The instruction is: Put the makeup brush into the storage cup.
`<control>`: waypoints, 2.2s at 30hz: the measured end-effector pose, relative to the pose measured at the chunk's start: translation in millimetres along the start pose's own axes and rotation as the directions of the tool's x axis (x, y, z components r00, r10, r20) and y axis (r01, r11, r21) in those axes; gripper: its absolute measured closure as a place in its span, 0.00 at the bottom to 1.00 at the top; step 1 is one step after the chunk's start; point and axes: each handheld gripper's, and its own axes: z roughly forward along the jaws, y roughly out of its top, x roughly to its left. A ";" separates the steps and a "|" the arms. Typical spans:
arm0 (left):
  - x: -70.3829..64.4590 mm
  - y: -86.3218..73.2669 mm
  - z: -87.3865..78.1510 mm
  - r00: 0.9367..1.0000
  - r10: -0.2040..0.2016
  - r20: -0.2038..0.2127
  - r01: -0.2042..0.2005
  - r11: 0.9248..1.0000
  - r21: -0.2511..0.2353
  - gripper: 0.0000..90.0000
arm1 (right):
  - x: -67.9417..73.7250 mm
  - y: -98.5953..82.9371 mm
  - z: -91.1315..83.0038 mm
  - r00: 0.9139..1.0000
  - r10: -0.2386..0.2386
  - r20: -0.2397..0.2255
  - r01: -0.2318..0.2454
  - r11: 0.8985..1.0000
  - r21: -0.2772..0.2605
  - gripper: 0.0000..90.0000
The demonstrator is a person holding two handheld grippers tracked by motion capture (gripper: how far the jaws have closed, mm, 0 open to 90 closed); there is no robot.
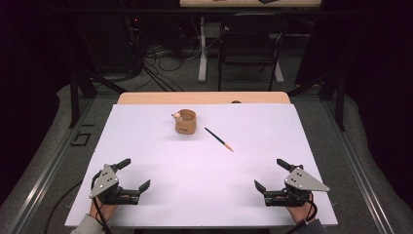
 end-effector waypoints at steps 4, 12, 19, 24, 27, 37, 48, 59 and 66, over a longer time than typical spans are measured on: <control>0.2 -0.7 0.5 1.000 -0.014 -0.003 0.014 1.000 0.001 0.00 | -0.2 -0.2 0.4 1.000 -0.002 -0.013 0.002 1.000 0.004 0.00; -0.6 -0.7 1.1 1.000 -0.008 0.001 0.008 1.000 0.003 0.00 | 0.1 0.9 3.1 1.000 -0.011 -0.023 0.011 1.000 0.005 0.00; -0.7 -0.5 0.5 1.000 -0.005 0.008 0.005 1.000 -0.001 0.00 | -1.9 1.9 11.2 1.000 -0.013 -0.028 0.013 1.000 0.015 0.00; -0.6 -0.5 1.4 1.000 -0.002 0.012 0.002 1.000 0.002 0.00 | -2.9 2.2 15.0 0.999 -0.007 -0.032 0.007 1.000 0.016 0.00; -1.5 -0.3 3.1 1.000 0.001 0.015 -0.001 1.000 0.008 0.00 | -4.6 2.8 22.4 0.999 -0.012 -0.040 0.013 1.000 0.026 0.00; -1.5 -0.2 3.2 1.000 0.006 0.017 -0.006 1.000 0.009 0.00 | -6.5 7.0 40.4 0.998 -0.017 -0.068 0.020 0.999 0.041 0.00; -1.5 0.1 3.2 1.000 0.013 0.023 -0.014 1.000 0.010 0.00 | -10.1 10.4 61.0 0.997 -0.013 -0.076 0.016 0.999 0.042 0.00; -2.3 0.8 4.3 0.999 0.023 0.025 -0.023 1.000 0.012 0.00 | -16.2 16.7 77.2 0.997 -0.008 -0.072 0.010 0.999 0.031 0.00; -2.1 1.0 4.5 0.999 0.026 0.027 -0.026 1.000 0.012 0.00 | -16.4 19.5 87.3 0.997 -0.014 -0.077 0.017 0.999 0.033 0.00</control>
